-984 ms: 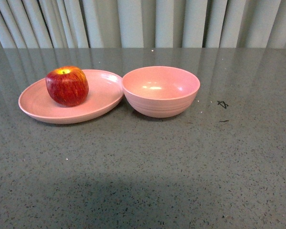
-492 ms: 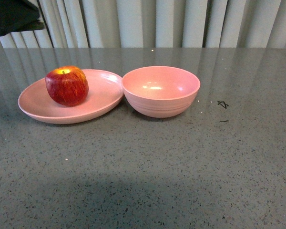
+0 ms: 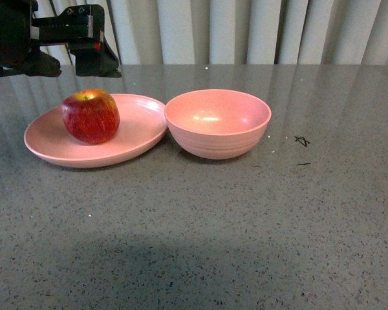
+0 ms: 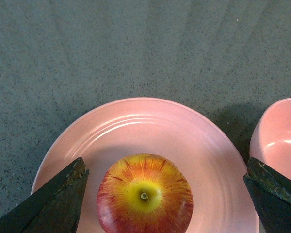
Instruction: Move apple from plate to bowl
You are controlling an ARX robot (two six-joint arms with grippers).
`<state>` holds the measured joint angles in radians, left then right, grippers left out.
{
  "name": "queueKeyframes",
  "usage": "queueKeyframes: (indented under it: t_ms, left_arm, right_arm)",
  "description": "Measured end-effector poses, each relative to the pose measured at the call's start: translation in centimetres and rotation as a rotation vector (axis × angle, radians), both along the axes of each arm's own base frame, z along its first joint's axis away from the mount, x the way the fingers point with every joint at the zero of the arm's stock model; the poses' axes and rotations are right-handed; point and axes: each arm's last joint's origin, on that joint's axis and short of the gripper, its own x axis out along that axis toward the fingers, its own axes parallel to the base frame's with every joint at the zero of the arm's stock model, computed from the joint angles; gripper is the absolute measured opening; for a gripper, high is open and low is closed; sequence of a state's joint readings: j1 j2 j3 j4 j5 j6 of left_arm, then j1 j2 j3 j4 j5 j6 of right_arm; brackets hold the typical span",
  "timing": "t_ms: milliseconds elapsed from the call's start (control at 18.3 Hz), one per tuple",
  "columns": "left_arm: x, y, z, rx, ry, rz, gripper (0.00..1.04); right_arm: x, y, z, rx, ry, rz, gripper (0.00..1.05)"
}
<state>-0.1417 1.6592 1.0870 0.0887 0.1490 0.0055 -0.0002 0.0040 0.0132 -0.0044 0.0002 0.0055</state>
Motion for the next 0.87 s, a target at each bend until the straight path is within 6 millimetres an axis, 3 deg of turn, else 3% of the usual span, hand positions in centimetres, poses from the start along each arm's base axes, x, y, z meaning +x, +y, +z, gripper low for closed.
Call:
queueKeyframes:
  t_ms: [875]
  left_arm:
    - [2.1, -0.7, -3.7, 0.017, 0.179, 0.075, 0.98]
  right_arm:
    - [0.0, 0.0, 0.0, 0.000, 0.000, 0.000, 0.98]
